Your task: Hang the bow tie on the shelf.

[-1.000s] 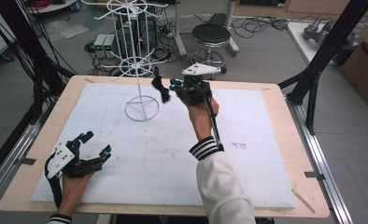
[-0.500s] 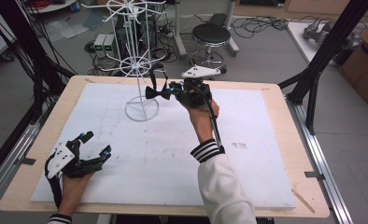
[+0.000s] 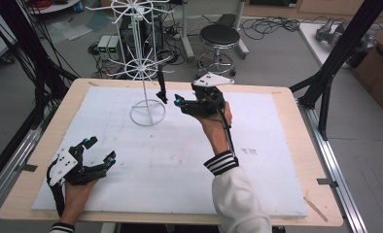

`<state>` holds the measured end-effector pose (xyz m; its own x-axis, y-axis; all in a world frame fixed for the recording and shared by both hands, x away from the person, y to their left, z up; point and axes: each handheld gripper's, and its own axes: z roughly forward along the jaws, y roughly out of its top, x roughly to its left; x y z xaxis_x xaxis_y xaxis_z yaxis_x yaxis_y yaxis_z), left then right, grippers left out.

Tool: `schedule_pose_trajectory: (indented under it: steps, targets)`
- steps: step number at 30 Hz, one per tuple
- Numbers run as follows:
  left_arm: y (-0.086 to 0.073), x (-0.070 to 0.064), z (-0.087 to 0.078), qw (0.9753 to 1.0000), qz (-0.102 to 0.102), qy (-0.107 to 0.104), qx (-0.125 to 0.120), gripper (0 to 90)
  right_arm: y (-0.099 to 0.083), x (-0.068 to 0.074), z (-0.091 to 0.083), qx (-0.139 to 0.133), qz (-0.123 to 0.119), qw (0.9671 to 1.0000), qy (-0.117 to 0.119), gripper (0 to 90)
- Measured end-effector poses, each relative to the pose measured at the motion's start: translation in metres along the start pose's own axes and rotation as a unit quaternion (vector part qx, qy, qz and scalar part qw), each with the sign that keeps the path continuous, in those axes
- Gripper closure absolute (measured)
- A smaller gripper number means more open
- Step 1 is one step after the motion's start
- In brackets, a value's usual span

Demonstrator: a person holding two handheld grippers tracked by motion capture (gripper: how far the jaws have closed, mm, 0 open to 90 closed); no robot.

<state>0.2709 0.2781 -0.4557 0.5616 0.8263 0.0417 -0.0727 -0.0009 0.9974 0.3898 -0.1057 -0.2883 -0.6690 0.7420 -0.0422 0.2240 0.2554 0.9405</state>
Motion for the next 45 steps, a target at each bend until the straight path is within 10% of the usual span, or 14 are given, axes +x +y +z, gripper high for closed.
schedule_pose_trajectory:
  steps: [7, 22, 33, 45]
  targets:
    - [0.000, 0.000, 0.000, 1.0000, 0.000, 0.000, 0.000, 15.1, -0.016, -0.001, -0.019, 0.009, -0.012, 0.9999, -0.006, 1.6]
    - [0.000, 0.000, 0.000, 1.0000, 0.001, 0.000, 0.000, 15.1, -0.097, -0.014, -0.084, 0.006, -0.004, 0.9998, -0.019, 0.7]
    - [0.000, 0.000, 0.000, 1.0000, 0.001, 0.001, 0.000, 15.1, -0.183, -0.017, -0.129, -0.077, 0.016, 0.9941, -0.074, 0.7]
    - [0.000, 0.000, 0.000, 1.0000, -0.001, 0.002, 0.001, 15.2, -0.207, -0.020, -0.129, -0.070, -0.004, 0.9913, -0.111, 0.8]
